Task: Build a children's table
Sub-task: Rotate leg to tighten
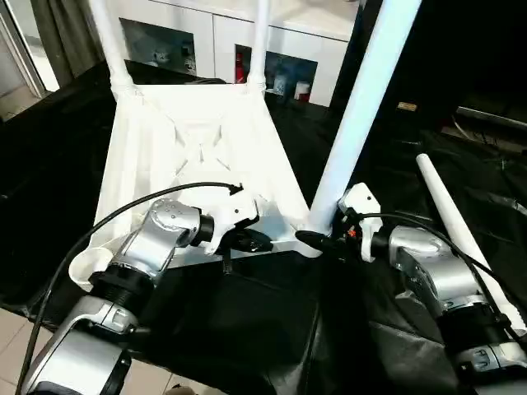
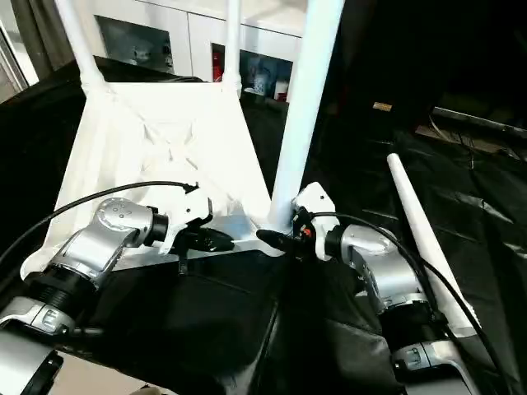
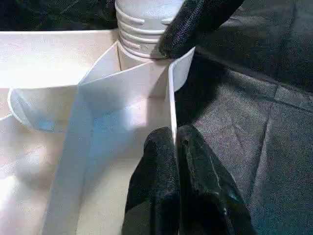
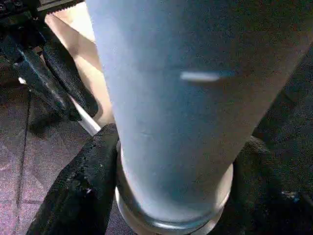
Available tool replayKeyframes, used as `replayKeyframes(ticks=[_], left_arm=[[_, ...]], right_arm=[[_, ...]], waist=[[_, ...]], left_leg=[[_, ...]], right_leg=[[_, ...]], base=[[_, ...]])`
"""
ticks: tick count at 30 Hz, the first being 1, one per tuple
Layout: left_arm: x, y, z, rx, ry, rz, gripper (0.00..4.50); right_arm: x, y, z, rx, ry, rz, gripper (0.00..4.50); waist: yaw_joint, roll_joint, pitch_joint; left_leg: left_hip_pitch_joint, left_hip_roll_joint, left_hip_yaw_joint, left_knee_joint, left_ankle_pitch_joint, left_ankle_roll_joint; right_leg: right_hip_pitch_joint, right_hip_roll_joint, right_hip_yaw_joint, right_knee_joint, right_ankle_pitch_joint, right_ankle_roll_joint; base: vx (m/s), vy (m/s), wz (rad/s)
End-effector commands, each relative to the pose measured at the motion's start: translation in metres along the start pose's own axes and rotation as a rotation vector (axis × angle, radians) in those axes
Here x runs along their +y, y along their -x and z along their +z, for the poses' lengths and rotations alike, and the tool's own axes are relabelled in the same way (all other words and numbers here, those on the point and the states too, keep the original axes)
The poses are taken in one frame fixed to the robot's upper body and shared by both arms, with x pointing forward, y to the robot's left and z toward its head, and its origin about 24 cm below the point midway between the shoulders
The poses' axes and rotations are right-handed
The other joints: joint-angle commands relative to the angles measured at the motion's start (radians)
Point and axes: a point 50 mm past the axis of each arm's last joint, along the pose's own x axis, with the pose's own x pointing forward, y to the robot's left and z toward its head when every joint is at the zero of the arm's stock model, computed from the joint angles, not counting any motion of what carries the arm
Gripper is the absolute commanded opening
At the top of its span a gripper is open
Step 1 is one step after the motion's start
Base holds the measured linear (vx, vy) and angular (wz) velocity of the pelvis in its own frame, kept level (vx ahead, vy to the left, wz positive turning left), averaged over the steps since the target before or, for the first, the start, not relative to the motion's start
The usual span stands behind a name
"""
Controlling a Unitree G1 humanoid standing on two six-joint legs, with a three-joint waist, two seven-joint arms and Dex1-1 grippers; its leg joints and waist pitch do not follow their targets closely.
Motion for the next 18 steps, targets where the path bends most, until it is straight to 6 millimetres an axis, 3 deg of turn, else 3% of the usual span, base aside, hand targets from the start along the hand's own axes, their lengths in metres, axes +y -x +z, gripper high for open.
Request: replayKeyframes(ticks=[1,4,6,11,14,18], left_arm=[[-0.005,-0.004,0.006,-0.035,-0.025,-0.049,0.0],[-0.005,-0.005,0.007,-0.042,-0.014,-0.03,0.0],[0.0,-0.009,0.007,-0.044,0.011,0.031,0.0],[0.013,-0.021,0.009,-0.035,0.072,0.201,0.0],[0.016,-0.042,0.018,-0.041,0.123,0.29,0.0],[0.004,-0.072,0.034,-0.057,0.121,0.255,0.0]], right_arm=[[0.001,0.002,0.004,-0.02,0.008,0.009,2.77],[0.001,0.001,0.001,-0.026,-0.02,-0.017,2.75],[-0.001,-0.003,-0.006,-0.031,-0.082,-0.095,2.74],[-0.005,-0.016,-0.022,0.005,-0.197,-0.338,2.74],[-0.009,-0.029,-0.03,0.03,-0.323,-0.576,2.74],[0.0,-0.052,-0.024,0.022,-0.351,-0.619,2.74]], waist=[[0.0,0.004,-0.065],[0.001,0.002,-0.067],[0.0,0.002,-0.064],[-0.006,0.001,-0.054],[-0.008,0.003,-0.055],[-0.01,0.004,-0.057]], left_leg=[[-0.001,-0.004,0.023,-0.059,-0.151,0.064],[-0.003,-0.006,0.024,-0.057,-0.127,0.072],[-0.004,-0.006,0.024,-0.058,-0.143,0.069],[-0.002,-0.012,0.022,-0.061,-0.249,0.012],[0.002,-0.015,0.02,-0.062,-0.28,-0.007],[0.001,-0.018,0.017,-0.062,-0.303,-0.002]], right_leg=[[0.071,-0.025,0.03,-0.038,-0.14,-0.238],[0.073,-0.025,0.03,-0.034,-0.108,-0.245],[0.071,-0.025,0.03,-0.038,-0.149,-0.235],[0.056,-0.022,0.032,-0.06,-0.369,-0.159],[0.05,-0.023,0.032,-0.07,-0.445,-0.123],[0.048,-0.018,0.031,-0.075,-0.455,-0.096]], base=[[0.0,0.0,0.0],[0.0,0.0,0.0],[0.0,0.0,0.0],[0.0,0.0,0.0],[0.0,0.0,0.0],[0.0,0.0,0.0]])
